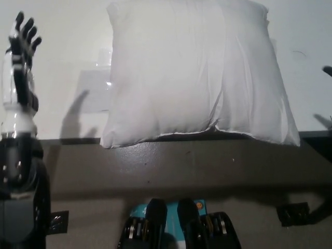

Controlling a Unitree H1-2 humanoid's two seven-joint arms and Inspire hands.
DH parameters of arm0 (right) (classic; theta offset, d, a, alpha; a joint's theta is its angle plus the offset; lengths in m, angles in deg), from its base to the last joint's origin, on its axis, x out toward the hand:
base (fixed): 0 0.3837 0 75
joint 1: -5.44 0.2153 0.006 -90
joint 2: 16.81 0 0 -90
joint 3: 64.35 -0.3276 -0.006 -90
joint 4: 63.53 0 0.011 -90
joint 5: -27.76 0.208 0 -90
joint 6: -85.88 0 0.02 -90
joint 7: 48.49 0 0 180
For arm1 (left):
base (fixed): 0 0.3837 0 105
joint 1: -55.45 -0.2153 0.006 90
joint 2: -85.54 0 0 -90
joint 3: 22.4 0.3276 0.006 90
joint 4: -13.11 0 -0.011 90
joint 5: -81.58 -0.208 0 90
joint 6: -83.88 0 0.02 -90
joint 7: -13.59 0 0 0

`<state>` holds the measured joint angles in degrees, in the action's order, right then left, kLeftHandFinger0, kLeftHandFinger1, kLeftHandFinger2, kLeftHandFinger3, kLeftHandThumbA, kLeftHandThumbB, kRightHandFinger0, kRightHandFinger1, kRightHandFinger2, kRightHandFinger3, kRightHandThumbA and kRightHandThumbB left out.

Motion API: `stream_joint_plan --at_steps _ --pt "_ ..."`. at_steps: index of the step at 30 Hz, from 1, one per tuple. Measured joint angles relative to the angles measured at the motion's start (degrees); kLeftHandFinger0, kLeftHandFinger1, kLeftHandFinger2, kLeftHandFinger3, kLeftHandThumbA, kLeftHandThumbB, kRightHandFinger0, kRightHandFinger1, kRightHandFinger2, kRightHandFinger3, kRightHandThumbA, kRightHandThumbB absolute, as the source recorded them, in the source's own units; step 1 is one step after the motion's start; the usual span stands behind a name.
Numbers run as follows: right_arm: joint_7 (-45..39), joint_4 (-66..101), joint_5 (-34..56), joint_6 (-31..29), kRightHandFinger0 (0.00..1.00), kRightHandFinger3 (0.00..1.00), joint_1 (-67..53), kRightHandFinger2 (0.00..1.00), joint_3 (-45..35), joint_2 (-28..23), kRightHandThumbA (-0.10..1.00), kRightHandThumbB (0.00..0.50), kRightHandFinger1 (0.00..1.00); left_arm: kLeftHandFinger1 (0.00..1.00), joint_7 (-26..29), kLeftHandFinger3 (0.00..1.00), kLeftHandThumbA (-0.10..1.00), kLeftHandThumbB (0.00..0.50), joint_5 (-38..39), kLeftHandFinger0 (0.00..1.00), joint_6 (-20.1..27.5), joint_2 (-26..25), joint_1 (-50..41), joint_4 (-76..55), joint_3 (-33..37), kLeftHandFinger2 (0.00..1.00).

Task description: The robot uses both hands to lift the pillow and then drops it on the table

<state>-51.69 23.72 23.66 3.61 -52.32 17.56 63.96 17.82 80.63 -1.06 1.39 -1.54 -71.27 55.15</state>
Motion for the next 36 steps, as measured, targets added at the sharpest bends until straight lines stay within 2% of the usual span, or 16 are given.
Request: stream_joint_plan --at_steps 1,2,4,5,7,9,10,13,14,16,18,22,25,27,30,36 --pt "-0.07 -0.56 0.0 0.12 1.0 1.0 0.38 1.0 0.15 0.02 1.0 0.344 1.0 1.0 0.06 1.0 1.0 0.156 -0.1 1.0 0.06 -0.06 0.53 0.73 0.05 1.0" --pt "-0.24 -1.78 -0.01 0.31 1.0 1.0 1.16 1.0 0.48 0.06 1.0 0.32 1.0 1.0 0.16 1.0 1.0 0.158 -0.3 1.0 0.14 -0.23 1.43 2.75 0.11 1.0" --pt "-0.63 -4.34 0.02 0.51 1.0 1.0 2.85 1.0 1.11 0.22 1.0 0.328 1.0 1.0 0.54 1.0 1.0 0.174 -0.68 1.0 0.24 -0.38 3.23 5.63 0.29 1.0" --pt "-0.76 -5.78 0.05 0.54 1.0 1.0 3.75 1.0 1.37 0.31 1.0 0.327 1.0 1.0 0.69 1.0 1.0 0.159 -0.85 1.0 0.37 -0.4 4.03 7.07 0.4 1.0" --pt "-0.91 -9.07 0.03 0.6 1.0 1.0 5.92 1.0 2.11 0.56 1.0 0.375 1.0 1.0 1.02 1.0 1.0 0.164 -1.27 1.0 0.6 -0.46 6.43 11.29 0.7 1.0" --pt "-1.02 -12.53 0.0 0.64 1.0 1.0 8.46 1.0 2.96 1.08 1.0 0.371 1.0 1.0 1.66 1.0 1.0 0.161 -1.88 1.0 0.63 -0.47 8.79 14.91 1.02 1.0" --pt "-1.04 -14.01 -0.03 0.64 1.0 1.0 9.28 1.0 3.26 1.28 1.0 0.364 1.0 1.0 1.89 1.0 1.0 0.139 -2.11 1.0 0.63 -0.47 9.66 16.04 1.28 1.0" --pt "-1.04 -18.87 -0.18 0.66 1.0 1.0 12.2 1.0 4.4 2.19 1.0 0.394 1.0 1.0 2.77 1.0 1.0 0.143 -2.79 1.0 0.8 -0.46 12.24 20.42 2.27 1.0" --pt "-1.03 -20.04 -0.24 0.67 1.0 1.0 12.85 1.0 4.74 2.55 1.0 0.424 1.0 1.0 2.94 1.0 1.0 0.158 -2.95 1.0 0.81 -0.46 12.85 21.52 2.6 1.0" --pt "-1.01 -21.91 -0.36 0.67 1.0 1.0 13.75 1.0 5.24 3.09 1.0 0.415 1.0 1.0 3.0 1.0 1.0 0.151 -3.09 1.0 1.02 -0.44 13.59 23.9 3.03 1.0" --pt "-0.99 -26.32 -0.28 0.67 1.0 1.0 15.24 1.0 5.35 4.25 1.0 0.399 1.0 1.0 3.43 1.0 1.0 0.113 -3.13 1.0 1.53 -0.44 14.89 29.2 3.22 1.0" --pt "-0.94 -33.59 -0.13 0.4 1.0 1.0 17.26 1.0 5.37 5.74 1.0 0.357 1.0 1.0 4.24 1.0 1.0 0.103 -3.11 1.0 3.04 -0.08 15.82 37.57 3.44 1.0" --pt "-0.84 -37.3 0.2 -0.11 1.0 1.0 18.19 1.0 5.1 6.75 1.0 0.412 1.0 1.0 4.94 1.0 1.0 0.127 -3.19 1.0 4.0 0.3 16.05 41.32 3.81 1.0" --pt "-0.72 -41.13 0.85 -0.26 1.0 1.0 19.56 1.0 4.13 7.6 1.0 0.388 1.0 1.0 5.24 1.0 1.0 0.148 -3.27 1.0 4.78 0.62 16.3 44.03 4.23 1.0" --pt "-0.55 -46.12 1.73 -1.44 1.0 1.0 21.36 1.0 2.88 8.57 1.0 0.414 1.0 1.0 5.9 1.0 1.0 0.135 -3.28 1.0 6.09 1.4 16.64 47.36 4.79 1.0" --pt "0.42 -53.07 2.74 -4.15 1.0 1.0 22.56 1.0 1.47 10.38 1.0 0.401 1.0 1.0 6.67 1.0 1.0 0.133 -3.21 1.0 8.56 3.09 17.43 53.75 5.75 1.0"
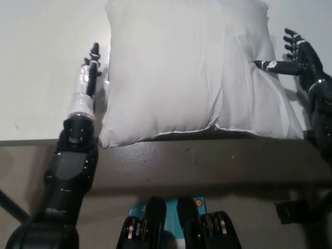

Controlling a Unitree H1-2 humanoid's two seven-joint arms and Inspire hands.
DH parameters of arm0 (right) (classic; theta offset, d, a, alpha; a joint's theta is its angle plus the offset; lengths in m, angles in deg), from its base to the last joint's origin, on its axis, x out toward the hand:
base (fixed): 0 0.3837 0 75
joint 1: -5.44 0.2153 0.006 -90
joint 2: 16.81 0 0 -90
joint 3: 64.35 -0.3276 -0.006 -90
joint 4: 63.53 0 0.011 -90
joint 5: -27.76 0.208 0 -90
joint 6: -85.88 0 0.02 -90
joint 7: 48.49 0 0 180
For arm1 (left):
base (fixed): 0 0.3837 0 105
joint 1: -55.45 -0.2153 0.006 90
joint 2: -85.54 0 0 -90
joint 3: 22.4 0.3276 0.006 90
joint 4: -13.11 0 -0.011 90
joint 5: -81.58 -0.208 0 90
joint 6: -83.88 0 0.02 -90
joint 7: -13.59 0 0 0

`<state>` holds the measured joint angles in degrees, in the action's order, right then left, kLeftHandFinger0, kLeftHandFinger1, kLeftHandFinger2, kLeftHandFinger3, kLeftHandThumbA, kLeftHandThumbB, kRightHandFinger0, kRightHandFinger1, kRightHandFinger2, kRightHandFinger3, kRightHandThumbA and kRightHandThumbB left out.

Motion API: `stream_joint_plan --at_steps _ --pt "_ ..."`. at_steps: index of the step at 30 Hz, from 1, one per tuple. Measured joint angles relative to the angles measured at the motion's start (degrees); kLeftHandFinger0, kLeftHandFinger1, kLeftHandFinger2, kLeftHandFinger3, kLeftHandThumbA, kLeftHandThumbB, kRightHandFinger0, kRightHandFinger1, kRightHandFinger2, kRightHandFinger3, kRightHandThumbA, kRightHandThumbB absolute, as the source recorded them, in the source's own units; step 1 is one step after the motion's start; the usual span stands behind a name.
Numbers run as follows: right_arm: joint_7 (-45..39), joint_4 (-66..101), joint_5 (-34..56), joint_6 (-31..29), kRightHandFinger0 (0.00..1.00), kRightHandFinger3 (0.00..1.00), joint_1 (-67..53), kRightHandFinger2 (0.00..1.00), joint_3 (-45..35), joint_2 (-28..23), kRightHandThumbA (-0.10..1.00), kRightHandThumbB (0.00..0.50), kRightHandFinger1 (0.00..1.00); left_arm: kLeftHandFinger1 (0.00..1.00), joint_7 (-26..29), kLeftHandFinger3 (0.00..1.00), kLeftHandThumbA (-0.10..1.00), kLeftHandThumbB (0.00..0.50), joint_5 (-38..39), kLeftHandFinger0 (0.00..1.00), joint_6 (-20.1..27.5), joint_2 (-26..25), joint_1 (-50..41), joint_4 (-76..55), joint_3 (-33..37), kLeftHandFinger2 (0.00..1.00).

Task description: The robot uses both hands to lift the pillow and then drops it on the table

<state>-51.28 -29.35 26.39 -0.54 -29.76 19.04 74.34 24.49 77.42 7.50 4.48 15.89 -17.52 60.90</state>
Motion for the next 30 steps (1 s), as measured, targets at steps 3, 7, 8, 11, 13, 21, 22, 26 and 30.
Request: stream_joint_plan --at_steps 3,7,8,11,13,21,22,26,30 --pt "0.35 -3.38 0.38 -1.08 1.0 1.0 -0.09 1.0 -0.42 0.73 1.0 0.387 1.0 1.0 0.43 1.0 1.0 0.159 0.22 1.0 1.94 0.61 0.25 2.94 0.04 1.0" --pt "0.83 -6.49 1.11 -2.86 1.0 1.0 -0.21 1.0 -1.02 1.27 1.0 0.331 1.0 1.0 0.9 1.0 1.0 0.115 0.65 1.0 4.09 1.04 1.19 5.39 -0.03 1.0" --pt "1.01 -6.96 1.28 -3.31 1.0 1.0 -0.19 1.0 -1.25 1.37 1.0 0.338 1.0 1.0 1.06 1.0 1.0 0.121 0.8 1.0 4.25 1.28 1.28 5.69 -0.03 1.0" --pt "1.63 -8.43 1.49 -4.69 1.0 1.0 -0.18 1.0 -1.56 1.98 1.0 0.314 1.0 1.0 1.26 1.0 1.0 0.148 1.43 1.0 4.96 2.37 1.62 6.53 -0.14 1.0" --pt "2.17 -8.76 1.45 -5.4 1.0 1.0 -0.17 1.0 -1.47 2.49 1.0 0.306 1.0 1.0 1.05 1.0 1.0 0.148 2.03 1.0 5.28 3.21 2.05 7.15 -0.31 1.0" --pt "4.6 -9.44 1.08 -7.11 1.0 1.0 -0.05 1.0 -0.26 4.06 1.0 0.26 1.0 1.0 1.07 1.0 1.0 0.137 3.96 1.0 5.67 6.28 3.75 9.04 -0.31 1.0" --pt "4.76 -9.67 1.06 -7.24 1.0 1.0 0.03 1.0 -0.03 4.12 1.0 0.288 1.0 1.0 1.1 1.0 1.0 0.146 4.12 1.0 5.66 6.5 3.95 9.24 -0.3 1.0" --pt "5.52 -10.04 1.12 -8.65 1.0 1.0 0.06 1.0 0.53 4.71 1.0 0.432 1.0 1.0 1.36 1.0 1.0 0.172 4.97 1.0 5.63 7.71 4.98 9.87 -0.21 1.0" --pt "5.74 -9.79 1.13 -10.19 1.0 1.0 -0.04 1.0 1.24 5.66 1.0 0.423 1.0 1.0 1.59 1.0 1.0 0.146 6.23 1.0 5.63 8.76 5.26 9.89 -0.42 1.0"
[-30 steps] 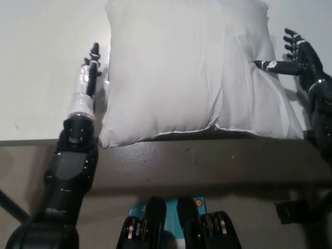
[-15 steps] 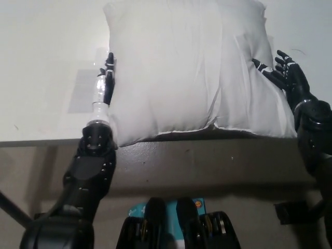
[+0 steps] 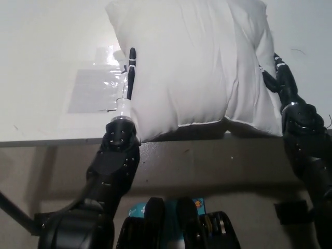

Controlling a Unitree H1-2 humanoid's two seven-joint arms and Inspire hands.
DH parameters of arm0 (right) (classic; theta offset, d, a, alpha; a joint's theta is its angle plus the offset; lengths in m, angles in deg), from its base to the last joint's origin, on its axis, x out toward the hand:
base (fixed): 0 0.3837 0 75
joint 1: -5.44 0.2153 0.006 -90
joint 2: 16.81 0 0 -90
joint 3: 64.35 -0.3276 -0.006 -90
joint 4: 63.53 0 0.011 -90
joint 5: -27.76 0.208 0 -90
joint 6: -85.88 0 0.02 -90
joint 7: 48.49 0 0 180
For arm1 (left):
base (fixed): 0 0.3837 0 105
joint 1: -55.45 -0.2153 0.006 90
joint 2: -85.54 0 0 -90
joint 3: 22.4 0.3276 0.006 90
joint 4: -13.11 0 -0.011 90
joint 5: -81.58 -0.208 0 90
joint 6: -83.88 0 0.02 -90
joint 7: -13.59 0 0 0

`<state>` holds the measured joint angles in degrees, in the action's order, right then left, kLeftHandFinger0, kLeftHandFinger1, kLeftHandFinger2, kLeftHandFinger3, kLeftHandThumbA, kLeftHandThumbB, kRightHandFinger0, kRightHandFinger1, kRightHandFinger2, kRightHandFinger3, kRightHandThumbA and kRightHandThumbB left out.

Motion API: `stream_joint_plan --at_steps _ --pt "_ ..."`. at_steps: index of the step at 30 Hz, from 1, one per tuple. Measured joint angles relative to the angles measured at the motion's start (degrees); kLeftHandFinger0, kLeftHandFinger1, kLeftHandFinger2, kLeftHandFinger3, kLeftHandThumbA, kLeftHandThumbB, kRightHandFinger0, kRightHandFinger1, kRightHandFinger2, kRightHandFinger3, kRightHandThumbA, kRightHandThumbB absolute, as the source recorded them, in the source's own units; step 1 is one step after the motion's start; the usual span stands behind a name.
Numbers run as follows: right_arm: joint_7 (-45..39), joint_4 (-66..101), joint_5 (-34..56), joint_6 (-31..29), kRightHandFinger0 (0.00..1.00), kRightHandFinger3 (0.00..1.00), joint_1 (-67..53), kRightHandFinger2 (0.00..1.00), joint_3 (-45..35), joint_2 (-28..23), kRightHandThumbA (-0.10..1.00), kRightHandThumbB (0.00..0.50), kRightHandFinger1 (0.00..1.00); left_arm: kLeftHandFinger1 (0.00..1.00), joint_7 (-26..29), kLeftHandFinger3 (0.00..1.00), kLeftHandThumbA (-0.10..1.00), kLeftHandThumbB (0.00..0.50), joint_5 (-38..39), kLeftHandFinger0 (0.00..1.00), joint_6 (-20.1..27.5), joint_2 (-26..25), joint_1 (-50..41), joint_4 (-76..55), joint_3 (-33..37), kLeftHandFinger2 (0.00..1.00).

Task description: The robot uses both hands to lift the pillow and then drops it on the table

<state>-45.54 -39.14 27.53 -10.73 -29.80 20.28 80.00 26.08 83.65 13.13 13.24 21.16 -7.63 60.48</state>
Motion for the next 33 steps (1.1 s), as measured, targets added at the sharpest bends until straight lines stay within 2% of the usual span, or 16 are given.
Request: stream_joint_plan --at_steps 4,6,9,10,14,16,17,19,23,25,26,27,28,30,33 --pt "0.55 0.33 0.0 -0.68 1.0 1.0 -0.22 1.0 0.56 1.1 1.0 0.461 1.0 1.0 0.89 1.0 1.0 0.135 0.59 1.0 0.19 0.53 -0.01 0.4 0.15 1.0" --pt "0.6 0.48 0.0 -0.78 1.0 1.0 -0.26 1.0 0.8 1.43 1.0 0.453 1.0 1.0 1.54 1.0 1.0 0.137 0.63 1.0 0.41 0.6 -0.01 0.71 0.46 1.0" --pt "0.6 1.15 0.14 -0.78 1.0 1.0 -0.41 1.0 0.9 2.02 1.0 0.417 1.0 1.0 2.41 1.0 1.0 0.153 0.64 1.0 0.95 0.62 0.01 1.34 0.95 1.0" --pt "0.6 1.61 0.19 -0.77 1.0 1.0 -0.56 1.0 0.9 2.17 1.0 0.401 1.0 1.0 2.56 1.0 1.0 0.147 0.64 1.0 1.12 0.62 0.05 1.53 1.11 1.0" --pt "0.6 3.92 0.38 -0.56 1.0 1.0 -1.68 1.0 0.9 2.83 1.0 0.397 1.0 1.0 3.35 1.0 1.0 0.125 0.64 1.0 1.57 0.63 0.21 2.05 1.46 1.0" --pt "0.6 4.7 0.61 -0.41 1.0 1.0 -2.09 1.0 0.9 3.06 1.0 0.41 1.0 1.0 3.54 1.0 1.0 0.136 0.7 1.0 1.86 0.66 0.21 2.15 1.52 1.0" --pt "0.6 5.23 0.73 -0.36 1.0 1.0 -2.28 1.0 0.9 3.1 1.0 0.432 1.0 1.0 3.57 1.0 1.0 0.147 0.72 1.0 1.98 0.66 0.2 2.15 1.6 1.0" --pt "0.59 6.68 1.21 -0.14 1.0 1.0 -2.79 1.0 0.9 3.22 1.0 0.421 1.0 1.0 3.62 1.0 1.0 0.158 0.82 1.0 2.17 0.66 0.2 2.13 1.67 1.0" --pt "0.59 12.51 1.67 0.99 1.0 1.0 -4.06 1.0 1.02 3.51 1.0 0.429 1.0 1.0 3.78 1.0 1.0 0.177 1.1 1.0 2.15 0.63 0.12 0.17 1.98 1.0" --pt "0.59 15.84 1.68 1.96 1.0 1.0 -4.19 1.0 1.35 3.46 1.0 0.408 1.0 1.0 3.91 1.0 1.0 0.184 1.18 1.0 1.73 0.57 0.1 -1.85 2.32 1.0" --pt "0.59 17.67 1.69 2.36 1.0 1.0 -4.19 1.0 1.48 3.38 1.0 0.464 1.0 1.0 3.92 1.0 1.0 0.154 1.22 1.0 1.44 0.53 0.1 -3.06 2.47 1.0" --pt "0.59 19.29 1.71 2.78 1.0 1.0 -4.19 1.0 1.57 3.3 1.0 0.476 1.0 1.0 3.92 1.0 1.0 0.146 1.27 1.0 1.05 0.48 0.11 -4.42 2.69 1.0" --pt "0.59 20.99 1.72 3.25 1.0 1.0 -4.18 1.0 1.6 3.21 1.0 0.491 1.0 1.0 3.92 1.0 1.0 0.166 1.35 1.0 0.64 0.42 0.17 -6.15 2.9 1.0" --pt "0.59 24.33 1.72 4.21 1.0 1.0 -3.84 1.0 1.62 2.98 1.0 0.494 1.0 1.0 3.92 1.0 1.0 0.18 1.55 1.0 0.06 0.2 0.79 -9.19 3.1 1.0" --pt "0.6 27.95 1.72 5.5 1.0 1.0 -2.69 1.0 1.63 2.64 1.0 0.5 1.0 1.0 3.96 1.0 1.0 0.169 1.64 1.0 -1.14 -0.23 2.23 -12.57 3.25 1.0"
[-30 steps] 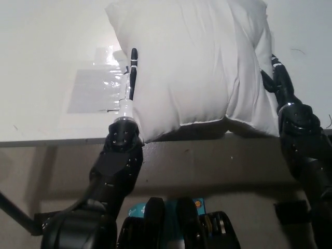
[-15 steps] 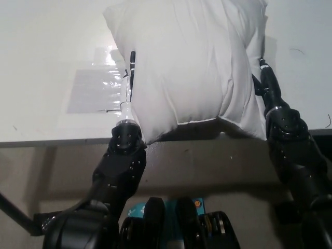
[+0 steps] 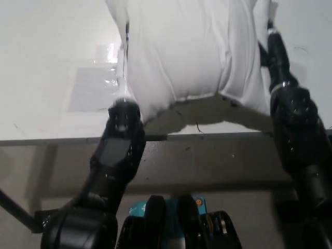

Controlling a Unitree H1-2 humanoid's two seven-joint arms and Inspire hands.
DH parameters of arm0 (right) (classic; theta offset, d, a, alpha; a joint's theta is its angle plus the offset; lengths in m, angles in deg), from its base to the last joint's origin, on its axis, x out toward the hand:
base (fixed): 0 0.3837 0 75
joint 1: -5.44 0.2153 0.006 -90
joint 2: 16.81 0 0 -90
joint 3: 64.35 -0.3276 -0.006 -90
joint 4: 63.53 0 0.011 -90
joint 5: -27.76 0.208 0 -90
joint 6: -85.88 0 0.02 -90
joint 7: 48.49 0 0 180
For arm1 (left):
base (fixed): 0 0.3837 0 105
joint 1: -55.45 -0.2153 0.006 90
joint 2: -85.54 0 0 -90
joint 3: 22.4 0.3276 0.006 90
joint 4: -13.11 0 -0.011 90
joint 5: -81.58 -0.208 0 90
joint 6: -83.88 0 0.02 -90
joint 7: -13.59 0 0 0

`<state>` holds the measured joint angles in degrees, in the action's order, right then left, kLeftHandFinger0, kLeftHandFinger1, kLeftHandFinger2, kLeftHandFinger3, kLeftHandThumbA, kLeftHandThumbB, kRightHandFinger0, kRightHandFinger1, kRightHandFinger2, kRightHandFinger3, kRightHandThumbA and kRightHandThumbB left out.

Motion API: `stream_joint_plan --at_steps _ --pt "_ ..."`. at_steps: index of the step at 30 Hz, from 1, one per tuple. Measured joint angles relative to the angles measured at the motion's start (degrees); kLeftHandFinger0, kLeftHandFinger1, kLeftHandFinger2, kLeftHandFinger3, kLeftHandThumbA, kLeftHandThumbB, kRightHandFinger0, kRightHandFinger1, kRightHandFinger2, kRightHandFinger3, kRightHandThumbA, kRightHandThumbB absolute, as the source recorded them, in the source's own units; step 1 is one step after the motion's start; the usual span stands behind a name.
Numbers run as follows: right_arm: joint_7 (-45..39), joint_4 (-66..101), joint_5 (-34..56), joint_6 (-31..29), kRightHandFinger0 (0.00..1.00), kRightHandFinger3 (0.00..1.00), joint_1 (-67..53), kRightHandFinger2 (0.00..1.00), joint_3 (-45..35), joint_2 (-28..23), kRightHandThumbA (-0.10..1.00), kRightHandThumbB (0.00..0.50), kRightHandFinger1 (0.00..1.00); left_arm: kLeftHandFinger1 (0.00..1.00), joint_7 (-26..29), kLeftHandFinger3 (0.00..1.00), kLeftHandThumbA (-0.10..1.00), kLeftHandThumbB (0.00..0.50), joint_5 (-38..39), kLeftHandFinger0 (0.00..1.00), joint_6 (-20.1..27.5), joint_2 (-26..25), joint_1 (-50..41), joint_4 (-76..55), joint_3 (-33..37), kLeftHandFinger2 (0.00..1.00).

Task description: The robot uses both hands to lift the pillow and then drops it on the table

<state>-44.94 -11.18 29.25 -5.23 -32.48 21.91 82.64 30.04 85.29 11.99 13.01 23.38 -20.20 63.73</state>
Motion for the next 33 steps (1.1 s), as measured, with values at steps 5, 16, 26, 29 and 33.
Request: stream_joint_plan --at_steps 5,16,26,29,33 --pt "0.03 6.06 -0.16 2.23 1.0 1.0 2.5 1.0 0.03 -1.17 1.0 0.473 1.0 1.0 0.26 1.0 1.0 0.192 0.04 1.0 -2.6 -0.63 2.86 -4.63 0.04 1.0" --pt "0.13 16.89 -0.88 7.85 1.0 1.0 7.63 1.0 0.27 -4.16 1.0 0.46 1.0 1.0 1.52 1.0 1.0 0.214 -0.52 1.0 -6.65 -1.93 7.68 -11.41 1.38 1.0" --pt "0.13 19.8 -1.95 10.28 1.0 1.0 9.42 1.0 1.33 -4.63 1.0 0.436 1.0 1.0 2.53 1.0 1.0 0.157 -1.38 1.0 -8.79 -2.53 9.15 -13.16 3.52 1.0" --pt "0.15 17.79 -2.05 10.1 1.0 1.0 8.92 1.0 1.41 -4.62 1.0 0.452 1.0 1.0 2.74 1.0 1.0 0.111 -1.45 1.0 -8.98 -2.54 8.96 -12.65 3.65 1.0" --pt "0.19 13.54 -2.42 9.18 1.0 1.0 7.33 1.0 1.95 -4.53 1.0 0.421 1.0 1.0 2.94 1.0 1.0 0.154 -1.79 1.0 -8.85 -2.52 7.34 -10.42 3.95 1.0"
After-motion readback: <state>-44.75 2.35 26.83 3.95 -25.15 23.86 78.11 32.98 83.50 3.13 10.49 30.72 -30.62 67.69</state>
